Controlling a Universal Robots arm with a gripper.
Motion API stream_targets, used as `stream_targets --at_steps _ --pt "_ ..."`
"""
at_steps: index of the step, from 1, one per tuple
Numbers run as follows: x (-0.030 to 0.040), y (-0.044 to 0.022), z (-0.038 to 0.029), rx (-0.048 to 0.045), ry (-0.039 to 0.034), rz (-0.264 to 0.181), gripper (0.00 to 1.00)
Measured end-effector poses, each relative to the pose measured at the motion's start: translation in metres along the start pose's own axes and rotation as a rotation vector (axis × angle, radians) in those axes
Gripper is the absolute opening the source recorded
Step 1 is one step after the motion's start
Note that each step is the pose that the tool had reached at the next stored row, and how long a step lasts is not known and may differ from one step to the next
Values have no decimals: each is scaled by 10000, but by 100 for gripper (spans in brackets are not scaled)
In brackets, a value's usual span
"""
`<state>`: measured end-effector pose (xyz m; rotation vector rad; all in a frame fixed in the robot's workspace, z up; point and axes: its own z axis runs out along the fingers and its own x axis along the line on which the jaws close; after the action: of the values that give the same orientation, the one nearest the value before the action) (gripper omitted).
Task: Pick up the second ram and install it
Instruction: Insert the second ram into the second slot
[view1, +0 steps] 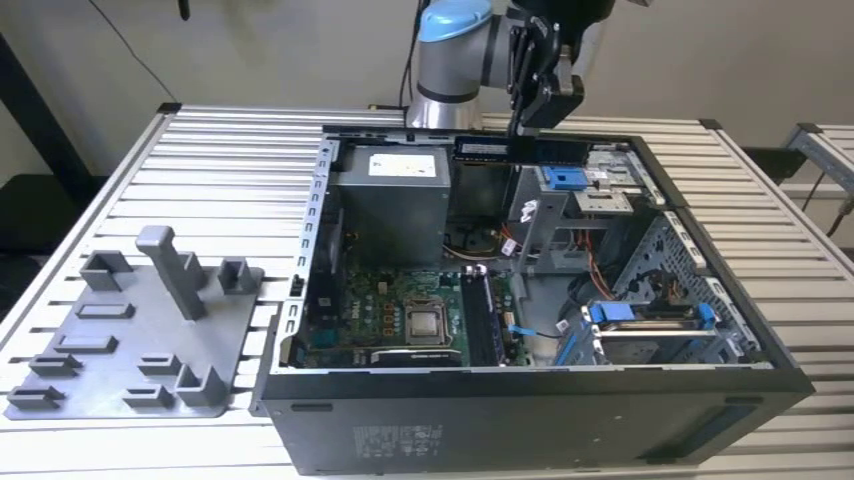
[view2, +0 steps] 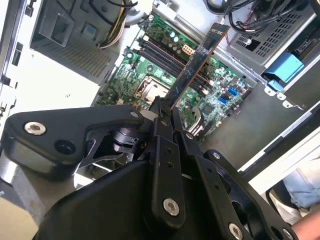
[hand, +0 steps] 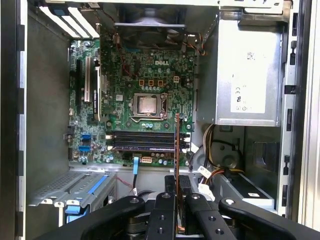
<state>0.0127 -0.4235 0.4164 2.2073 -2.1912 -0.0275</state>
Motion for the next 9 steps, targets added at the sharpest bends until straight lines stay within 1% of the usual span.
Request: stream_targets --at_steps 6,9 --pt "0 0 0 0 -1 25 14" --pt "2 1 0 -1 -6 160 14"
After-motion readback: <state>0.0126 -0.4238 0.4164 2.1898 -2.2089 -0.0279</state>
